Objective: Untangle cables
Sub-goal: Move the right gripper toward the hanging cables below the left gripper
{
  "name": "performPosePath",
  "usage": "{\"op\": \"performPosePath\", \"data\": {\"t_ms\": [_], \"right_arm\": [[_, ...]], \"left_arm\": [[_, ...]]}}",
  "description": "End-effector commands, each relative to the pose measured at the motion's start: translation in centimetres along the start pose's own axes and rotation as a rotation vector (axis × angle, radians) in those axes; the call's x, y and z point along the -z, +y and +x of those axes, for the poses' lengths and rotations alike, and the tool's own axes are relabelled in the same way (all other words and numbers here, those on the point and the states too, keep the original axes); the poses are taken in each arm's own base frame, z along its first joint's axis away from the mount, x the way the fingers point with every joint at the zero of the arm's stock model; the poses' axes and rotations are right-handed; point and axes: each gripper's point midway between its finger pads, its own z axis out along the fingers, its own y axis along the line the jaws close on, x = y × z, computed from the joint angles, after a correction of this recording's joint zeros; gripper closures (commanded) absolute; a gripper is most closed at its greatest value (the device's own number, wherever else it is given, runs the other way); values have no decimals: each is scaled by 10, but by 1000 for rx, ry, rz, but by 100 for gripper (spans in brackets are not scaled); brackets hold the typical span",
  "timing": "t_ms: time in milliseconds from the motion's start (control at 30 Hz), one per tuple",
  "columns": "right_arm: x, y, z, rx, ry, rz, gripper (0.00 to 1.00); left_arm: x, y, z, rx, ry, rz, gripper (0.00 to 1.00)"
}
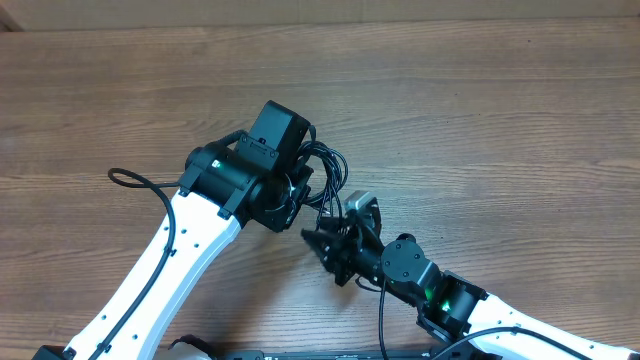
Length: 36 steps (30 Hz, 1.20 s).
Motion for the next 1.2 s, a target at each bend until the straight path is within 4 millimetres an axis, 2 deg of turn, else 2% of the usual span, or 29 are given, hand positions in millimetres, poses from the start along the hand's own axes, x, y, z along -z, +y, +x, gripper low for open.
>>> {"op": "performPosePath", "data": {"t_ms": [0, 33, 233, 333, 433, 533, 633, 700, 900, 1000, 1167], "right_arm": [[0, 5, -9, -5, -27, -6, 91], [1, 10, -7, -17, -14, -35, 96], [15, 47, -1, -130, 78, -229, 96], [26, 63, -1, -185, 114, -305, 96], [37, 73, -10, -245, 108, -347, 96], [47, 77, -26, -294, 64, -369, 96], [53, 70, -42, -355, 19, -359, 96], [53, 58, -53, -417, -21, -325, 96], [53, 25, -75, -525, -98, -249, 96], [54, 0, -85, -565, -146, -185, 96], [57, -26, -95, -600, -198, -119, 96]], "left_arm": [[3, -3, -8, -12, -48, 12, 96], [3, -4, -13, -48, -77, 11, 96], [12, -6, -55, -393, -330, -43, 96], [17, -8, -68, -517, -406, -75, 96], [16, -14, -66, -644, -405, -76, 96], [14, -24, -52, -756, -373, -36, 96], [11, -36, -33, -874, -338, 18, 96], [9, -41, -17, -957, -308, 48, 96], [7, -39, 10, -1086, -281, 57, 96], [6, -38, 19, -1114, -265, 65, 96], [4, -39, 46, -1162, -157, 132, 96]]}}
